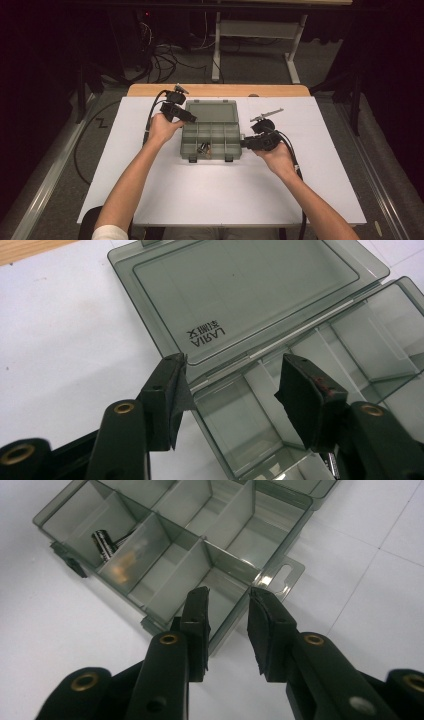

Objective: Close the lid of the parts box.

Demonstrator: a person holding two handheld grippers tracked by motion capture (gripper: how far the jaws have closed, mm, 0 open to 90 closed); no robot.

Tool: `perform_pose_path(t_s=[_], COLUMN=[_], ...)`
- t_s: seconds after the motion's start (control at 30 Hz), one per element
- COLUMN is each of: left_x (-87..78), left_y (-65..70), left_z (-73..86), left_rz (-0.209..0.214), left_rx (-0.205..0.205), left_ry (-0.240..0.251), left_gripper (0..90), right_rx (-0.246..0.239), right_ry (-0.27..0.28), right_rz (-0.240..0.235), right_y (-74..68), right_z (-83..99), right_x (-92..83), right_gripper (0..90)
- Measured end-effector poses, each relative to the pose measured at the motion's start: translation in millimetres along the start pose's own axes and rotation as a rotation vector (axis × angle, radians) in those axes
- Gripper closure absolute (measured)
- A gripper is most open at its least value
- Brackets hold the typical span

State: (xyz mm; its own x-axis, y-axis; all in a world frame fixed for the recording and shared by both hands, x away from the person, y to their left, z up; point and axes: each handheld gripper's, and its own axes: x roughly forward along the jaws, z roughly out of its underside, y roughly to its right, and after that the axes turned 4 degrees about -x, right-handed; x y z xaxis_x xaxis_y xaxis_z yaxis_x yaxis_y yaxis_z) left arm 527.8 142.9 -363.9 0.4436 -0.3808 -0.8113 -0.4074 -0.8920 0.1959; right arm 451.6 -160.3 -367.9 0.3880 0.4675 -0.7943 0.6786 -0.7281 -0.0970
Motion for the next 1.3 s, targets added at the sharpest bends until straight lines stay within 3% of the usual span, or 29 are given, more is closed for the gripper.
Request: perform_pose_path(t_s=[0.6, 0.9, 1.3], left_x=[6.7, 17.6, 27.9], left_y=[-7.2, -15.3, -23.5], left_z=[-10.5, -9.4, -10.4], left_rz=[-0.018, 0.003, 0.039], left_rx=[-0.023, -0.054, -0.099], left_ry=[-0.032, -0.062, -0.076], left_gripper=[41.4, 38.6, 37.8], right_rx=[0.079, 0.119, 0.138], right_ry=[-0.135, -0.164, -0.178], right_rz=[0.041, 0.035, 0.048], right_y=[11.7, 16.7, 15.9], right_z=[-29.0, -34.4, -37.1], right_x=[27.2, 36.8, 38.3], right_gripper=[72.3, 71.5, 71.0])
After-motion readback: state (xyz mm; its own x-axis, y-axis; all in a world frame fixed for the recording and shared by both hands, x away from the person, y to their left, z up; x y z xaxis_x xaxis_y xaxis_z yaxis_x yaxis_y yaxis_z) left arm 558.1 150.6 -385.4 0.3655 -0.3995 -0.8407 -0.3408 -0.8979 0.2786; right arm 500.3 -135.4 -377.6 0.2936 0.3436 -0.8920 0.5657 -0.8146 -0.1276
